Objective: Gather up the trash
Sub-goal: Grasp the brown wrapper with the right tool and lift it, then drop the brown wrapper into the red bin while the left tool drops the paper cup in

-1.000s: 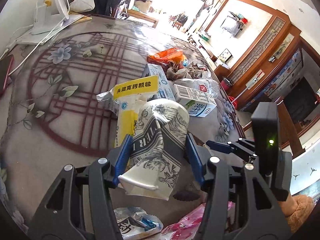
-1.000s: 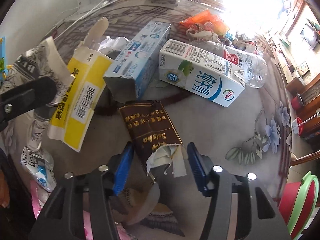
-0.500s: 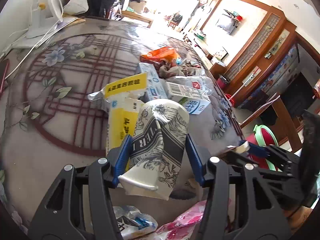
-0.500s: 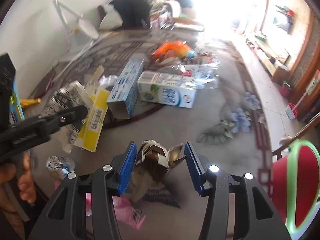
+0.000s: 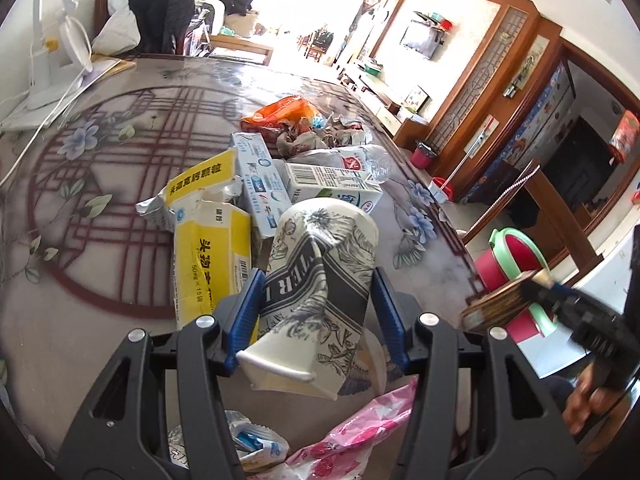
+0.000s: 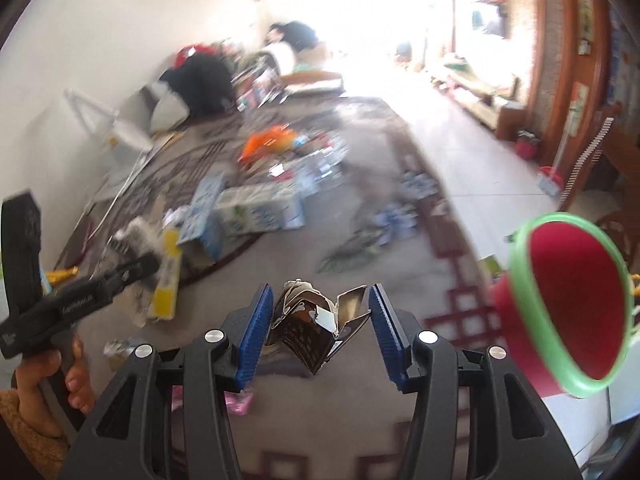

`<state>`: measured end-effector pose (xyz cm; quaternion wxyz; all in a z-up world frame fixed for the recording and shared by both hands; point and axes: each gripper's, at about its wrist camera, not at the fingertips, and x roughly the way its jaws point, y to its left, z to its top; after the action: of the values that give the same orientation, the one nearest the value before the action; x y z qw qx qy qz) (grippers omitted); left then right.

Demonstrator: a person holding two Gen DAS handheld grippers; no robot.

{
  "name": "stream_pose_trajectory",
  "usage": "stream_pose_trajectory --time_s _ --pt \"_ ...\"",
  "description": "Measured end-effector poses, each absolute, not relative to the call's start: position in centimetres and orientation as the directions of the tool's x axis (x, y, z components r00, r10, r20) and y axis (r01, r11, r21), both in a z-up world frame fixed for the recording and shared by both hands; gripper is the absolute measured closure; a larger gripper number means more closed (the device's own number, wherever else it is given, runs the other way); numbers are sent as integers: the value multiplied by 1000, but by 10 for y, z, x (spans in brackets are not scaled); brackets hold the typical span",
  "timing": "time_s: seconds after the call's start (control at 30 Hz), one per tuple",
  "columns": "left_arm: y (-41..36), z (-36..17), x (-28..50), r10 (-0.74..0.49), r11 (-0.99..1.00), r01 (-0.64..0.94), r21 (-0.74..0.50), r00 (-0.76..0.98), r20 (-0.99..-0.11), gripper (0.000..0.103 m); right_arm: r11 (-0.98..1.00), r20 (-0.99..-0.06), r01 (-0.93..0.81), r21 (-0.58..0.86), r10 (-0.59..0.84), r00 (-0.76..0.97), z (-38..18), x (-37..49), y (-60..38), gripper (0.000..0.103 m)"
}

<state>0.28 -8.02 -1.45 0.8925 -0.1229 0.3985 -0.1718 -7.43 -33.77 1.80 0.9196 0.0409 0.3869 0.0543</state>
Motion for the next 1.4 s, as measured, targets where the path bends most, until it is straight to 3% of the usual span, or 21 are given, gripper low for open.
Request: stream_pose_trajectory --time_s 0.3,0.47,0.67,0.83,1.03,1.2,1.4 --pt "-81 -19 5 -402 913 212 -348 615 -678 51 961 -637 253 111 -127 760 49 -80 -458 55" --pt "-94 -19 2 -409 912 259 -317 614 -675 51 909 -649 404 99 -249 719 43 -86 -515 55" --pt "-113 -24 -2 -394 916 318 -243 605 -692 51 888 -686 442 129 -242 686 19 -85 -534 50" --pt "-133 -23 -5 -416 901 368 -230 579 -701 51 877 -676 443 187 -212 705 10 -95 -536 38" --pt "-200 -2 -2 -558 813 487 -320 493 -667 51 838 -650 468 281 -193 735 11 -119 -545 33" --pt "-300 32 9 -700 676 627 -388 382 -603 51 827 -653 487 283 -205 729 10 -142 -552 31" --pt "-405 46 9 -717 589 743 -318 299 -630 51 752 -636 576 321 -280 719 11 -177 -585 31"
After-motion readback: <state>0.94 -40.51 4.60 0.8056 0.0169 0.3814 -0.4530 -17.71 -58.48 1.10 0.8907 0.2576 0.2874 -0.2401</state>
